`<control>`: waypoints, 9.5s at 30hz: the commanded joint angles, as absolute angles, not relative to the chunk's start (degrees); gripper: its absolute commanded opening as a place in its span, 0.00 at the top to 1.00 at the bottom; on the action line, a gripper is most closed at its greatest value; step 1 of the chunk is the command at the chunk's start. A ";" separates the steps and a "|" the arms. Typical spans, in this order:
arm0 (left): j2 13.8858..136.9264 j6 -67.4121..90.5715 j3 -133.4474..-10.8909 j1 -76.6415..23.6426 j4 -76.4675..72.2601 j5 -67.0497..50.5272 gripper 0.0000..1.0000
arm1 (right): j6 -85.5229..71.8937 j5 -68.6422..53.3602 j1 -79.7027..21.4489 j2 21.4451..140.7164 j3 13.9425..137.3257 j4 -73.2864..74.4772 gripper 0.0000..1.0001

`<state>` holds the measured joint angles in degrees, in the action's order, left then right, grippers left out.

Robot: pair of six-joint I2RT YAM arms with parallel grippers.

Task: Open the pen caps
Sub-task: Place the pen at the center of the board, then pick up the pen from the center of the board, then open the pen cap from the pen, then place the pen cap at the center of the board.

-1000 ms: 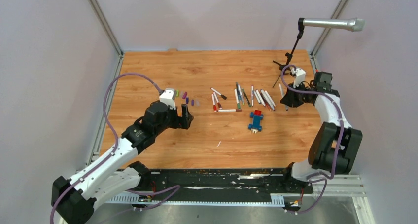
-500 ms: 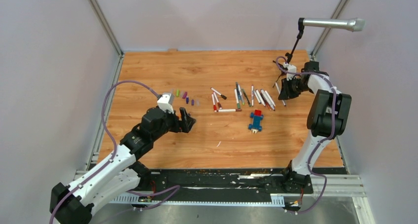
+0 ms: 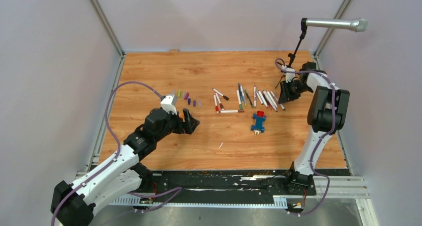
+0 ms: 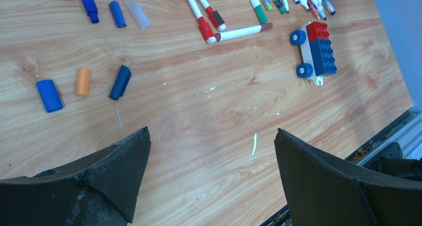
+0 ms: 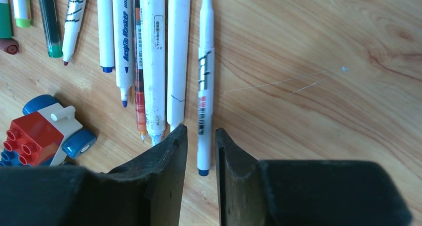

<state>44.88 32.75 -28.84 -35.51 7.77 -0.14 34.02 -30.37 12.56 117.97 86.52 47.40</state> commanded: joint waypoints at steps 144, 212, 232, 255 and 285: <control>84.13 52.56 -48.01 -53.42 -56.17 -1.23 1.00 | 4.20 -81.85 -6.70 73.07 57.48 25.24 0.36; 78.75 52.14 -59.52 -40.91 -48.55 -0.12 1.00 | 35.68 -83.38 -3.11 65.05 49.72 50.12 1.00; 53.63 44.33 -37.21 -40.79 -23.51 -8.11 1.00 | 20.78 -83.31 19.43 58.21 49.27 38.41 1.00; 42.32 33.57 -32.38 -40.87 5.67 -8.96 1.00 | 21.76 -74.13 25.17 57.90 51.15 39.28 1.00; 41.00 28.80 -29.59 -40.87 15.75 -8.47 1.00 | 26.64 -64.29 33.40 56.12 55.69 47.91 1.00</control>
<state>41.65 30.85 -28.64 -40.84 13.10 -9.91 23.29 -66.89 33.15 55.11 54.06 48.90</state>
